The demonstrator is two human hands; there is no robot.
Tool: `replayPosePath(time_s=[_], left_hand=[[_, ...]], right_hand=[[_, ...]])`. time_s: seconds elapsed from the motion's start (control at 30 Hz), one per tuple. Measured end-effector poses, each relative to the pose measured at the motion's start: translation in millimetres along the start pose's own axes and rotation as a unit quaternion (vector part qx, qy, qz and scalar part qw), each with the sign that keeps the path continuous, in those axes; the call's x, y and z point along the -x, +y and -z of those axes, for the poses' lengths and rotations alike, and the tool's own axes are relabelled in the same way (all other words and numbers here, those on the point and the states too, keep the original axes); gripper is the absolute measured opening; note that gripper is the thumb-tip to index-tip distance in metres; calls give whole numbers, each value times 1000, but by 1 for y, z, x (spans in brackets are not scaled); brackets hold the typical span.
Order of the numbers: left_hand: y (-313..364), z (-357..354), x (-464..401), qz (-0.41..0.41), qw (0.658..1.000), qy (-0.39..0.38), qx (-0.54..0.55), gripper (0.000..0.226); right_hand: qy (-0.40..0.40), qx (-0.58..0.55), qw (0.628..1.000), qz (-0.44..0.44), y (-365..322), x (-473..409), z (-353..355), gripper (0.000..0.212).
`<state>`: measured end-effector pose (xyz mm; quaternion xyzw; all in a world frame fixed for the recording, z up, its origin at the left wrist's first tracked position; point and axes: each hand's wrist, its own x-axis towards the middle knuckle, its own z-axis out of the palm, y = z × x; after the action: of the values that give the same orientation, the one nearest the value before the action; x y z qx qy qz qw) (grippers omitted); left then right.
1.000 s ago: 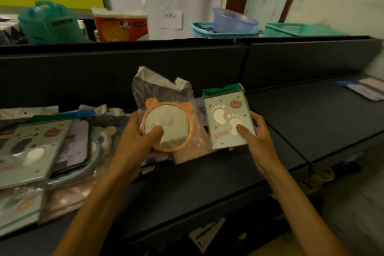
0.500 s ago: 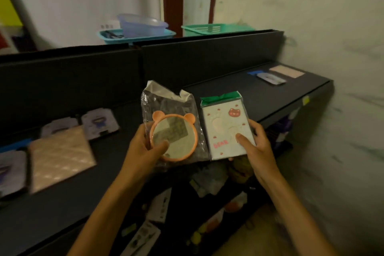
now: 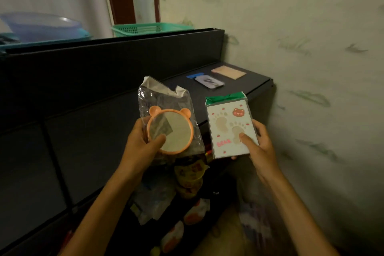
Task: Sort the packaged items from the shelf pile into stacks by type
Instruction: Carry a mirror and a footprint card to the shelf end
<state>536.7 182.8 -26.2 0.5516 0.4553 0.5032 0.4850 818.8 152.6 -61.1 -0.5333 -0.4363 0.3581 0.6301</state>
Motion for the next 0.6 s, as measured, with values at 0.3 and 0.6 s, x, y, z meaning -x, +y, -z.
replayPosePath(time_s=[0.3, 0.6], left_hand=[[-19, -64, -123, 30, 999, 27, 36, 42], [-15, -55, -182, 28, 989, 147, -16, 50]], right_hand=[[-37, 27, 999, -10, 16, -143, 30, 39], [-137, 28, 989, -54, 28, -258, -27, 41]])
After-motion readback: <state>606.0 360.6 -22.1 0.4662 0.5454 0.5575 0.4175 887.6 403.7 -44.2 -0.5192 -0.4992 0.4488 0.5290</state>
